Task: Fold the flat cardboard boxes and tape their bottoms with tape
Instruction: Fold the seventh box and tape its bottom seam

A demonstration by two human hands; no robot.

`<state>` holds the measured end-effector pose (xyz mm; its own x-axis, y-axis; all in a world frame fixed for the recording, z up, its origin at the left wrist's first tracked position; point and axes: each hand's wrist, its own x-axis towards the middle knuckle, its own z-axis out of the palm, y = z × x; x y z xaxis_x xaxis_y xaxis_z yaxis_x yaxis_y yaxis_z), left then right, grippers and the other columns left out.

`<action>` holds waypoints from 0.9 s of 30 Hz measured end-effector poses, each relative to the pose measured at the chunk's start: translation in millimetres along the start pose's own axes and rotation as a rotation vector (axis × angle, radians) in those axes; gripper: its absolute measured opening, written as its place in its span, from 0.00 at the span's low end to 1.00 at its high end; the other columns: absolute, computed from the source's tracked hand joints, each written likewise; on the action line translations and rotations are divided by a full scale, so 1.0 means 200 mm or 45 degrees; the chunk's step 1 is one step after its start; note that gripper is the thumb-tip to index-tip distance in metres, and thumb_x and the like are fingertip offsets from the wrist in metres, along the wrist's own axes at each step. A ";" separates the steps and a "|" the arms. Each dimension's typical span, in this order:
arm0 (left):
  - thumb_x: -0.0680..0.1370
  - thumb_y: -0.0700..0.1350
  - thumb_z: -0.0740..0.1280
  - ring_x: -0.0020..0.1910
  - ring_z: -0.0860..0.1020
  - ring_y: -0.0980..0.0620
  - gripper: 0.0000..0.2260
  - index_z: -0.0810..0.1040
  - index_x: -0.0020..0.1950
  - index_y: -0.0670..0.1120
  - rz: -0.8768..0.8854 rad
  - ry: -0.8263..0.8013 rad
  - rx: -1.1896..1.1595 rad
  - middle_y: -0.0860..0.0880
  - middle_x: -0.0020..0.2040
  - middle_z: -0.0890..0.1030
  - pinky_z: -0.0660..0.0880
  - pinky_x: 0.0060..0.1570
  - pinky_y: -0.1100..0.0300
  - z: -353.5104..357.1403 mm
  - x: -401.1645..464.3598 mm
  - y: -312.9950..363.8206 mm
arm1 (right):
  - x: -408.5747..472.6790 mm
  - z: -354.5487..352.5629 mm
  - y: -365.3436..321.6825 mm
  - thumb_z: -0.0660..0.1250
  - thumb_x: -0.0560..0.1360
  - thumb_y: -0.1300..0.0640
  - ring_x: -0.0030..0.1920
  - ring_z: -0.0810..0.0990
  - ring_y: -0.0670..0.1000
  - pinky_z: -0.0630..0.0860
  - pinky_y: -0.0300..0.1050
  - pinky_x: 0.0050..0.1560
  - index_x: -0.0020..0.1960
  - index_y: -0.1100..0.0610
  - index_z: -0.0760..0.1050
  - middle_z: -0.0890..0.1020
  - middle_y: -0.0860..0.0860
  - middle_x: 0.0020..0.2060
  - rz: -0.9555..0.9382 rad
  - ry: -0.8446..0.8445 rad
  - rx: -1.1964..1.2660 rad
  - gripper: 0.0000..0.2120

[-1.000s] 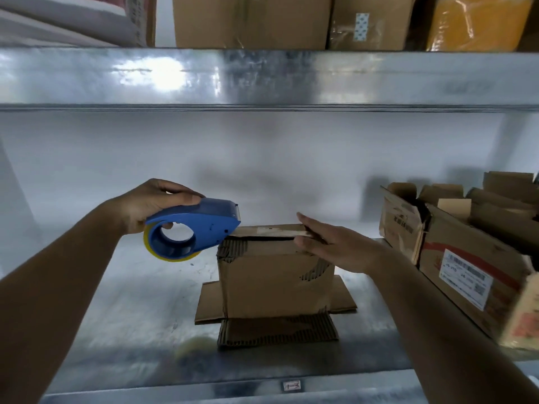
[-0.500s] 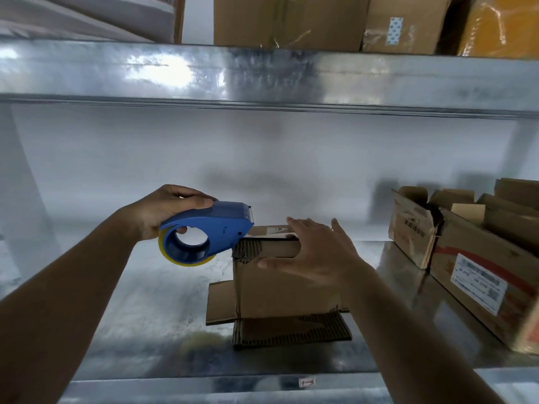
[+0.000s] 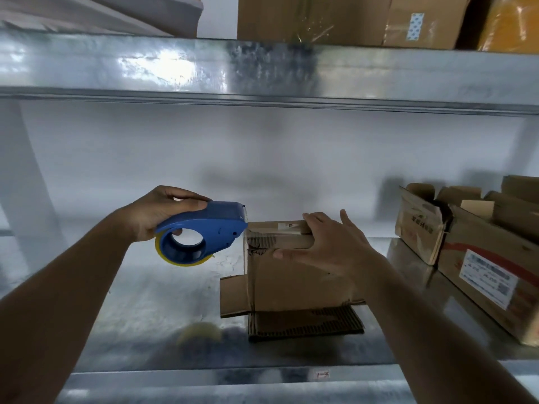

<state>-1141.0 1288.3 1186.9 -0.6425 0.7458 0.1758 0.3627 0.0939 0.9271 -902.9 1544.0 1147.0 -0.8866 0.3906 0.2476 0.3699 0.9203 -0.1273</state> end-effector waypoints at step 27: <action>0.59 0.58 0.84 0.44 0.82 0.45 0.31 0.87 0.58 0.45 0.031 0.070 -0.168 0.43 0.52 0.87 0.77 0.32 0.56 0.02 0.03 -0.19 | 0.00 -0.07 0.00 0.43 0.68 0.15 0.80 0.56 0.55 0.48 0.59 0.82 0.78 0.24 0.44 0.58 0.42 0.78 -0.036 -0.362 -0.023 0.40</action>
<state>-1155.9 1292.9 1152.0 -0.6722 0.7090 0.2133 0.2889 -0.0141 0.9572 -898.7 1544.2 1161.1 -0.9380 0.3453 -0.0289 0.3464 0.9320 -0.1068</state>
